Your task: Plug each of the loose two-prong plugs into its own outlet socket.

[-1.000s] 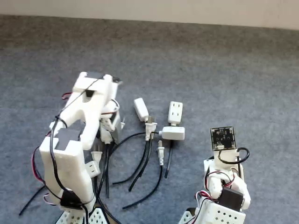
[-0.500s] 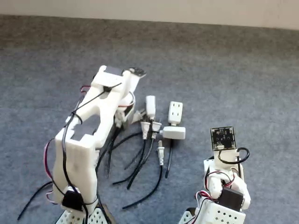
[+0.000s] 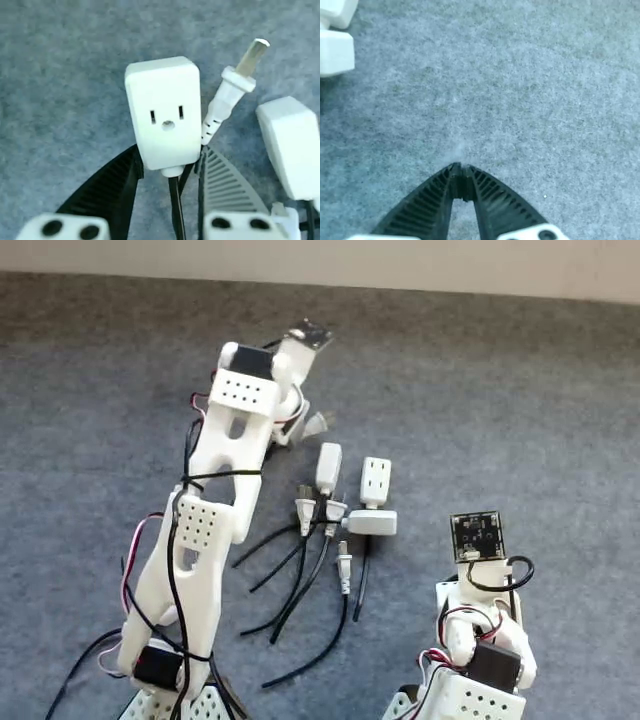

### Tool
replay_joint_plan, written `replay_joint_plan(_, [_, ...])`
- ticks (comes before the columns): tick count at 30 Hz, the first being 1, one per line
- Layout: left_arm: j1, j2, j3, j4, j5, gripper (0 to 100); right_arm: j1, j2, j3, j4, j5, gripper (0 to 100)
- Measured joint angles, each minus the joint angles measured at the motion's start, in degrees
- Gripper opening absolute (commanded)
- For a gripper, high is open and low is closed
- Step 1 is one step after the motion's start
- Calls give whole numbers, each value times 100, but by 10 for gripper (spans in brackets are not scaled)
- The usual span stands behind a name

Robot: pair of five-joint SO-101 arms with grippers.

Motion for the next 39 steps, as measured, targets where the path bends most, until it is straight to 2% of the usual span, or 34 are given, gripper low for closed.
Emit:
replay_joint_plan(2, [-88,9,-70,53,18,309,0,0,0,0,0,6])
replay_joint_plan(6, [-149,-299,158,62,0,309,0,0,0,0,0,6])
replay_joint_plan(12, [114,-1943,1468,62,0,309,0,0,0,0,0,6])
replay_joint_plan(19, [1073,-3692,4018,62,0,309,0,0,0,0,0,6])
replay_joint_plan(23, [1626,-3930,5477,62,-26,309,0,0,0,0,0,6])
replay_joint_plan(27, [1697,-3947,6426,35,-123,309,0,0,0,0,0,6])
replay_joint_plan(32, [1705,-3947,7376,-624,-141,309,0,0,0,0,0,6])
replay_joint_plan(36, [1996,-3947,8026,-1310,-141,307,0,0,0,0,0,6])
replay_joint_plan(39, [2207,-3895,8185,-1644,-141,240,0,0,0,0,0,6])
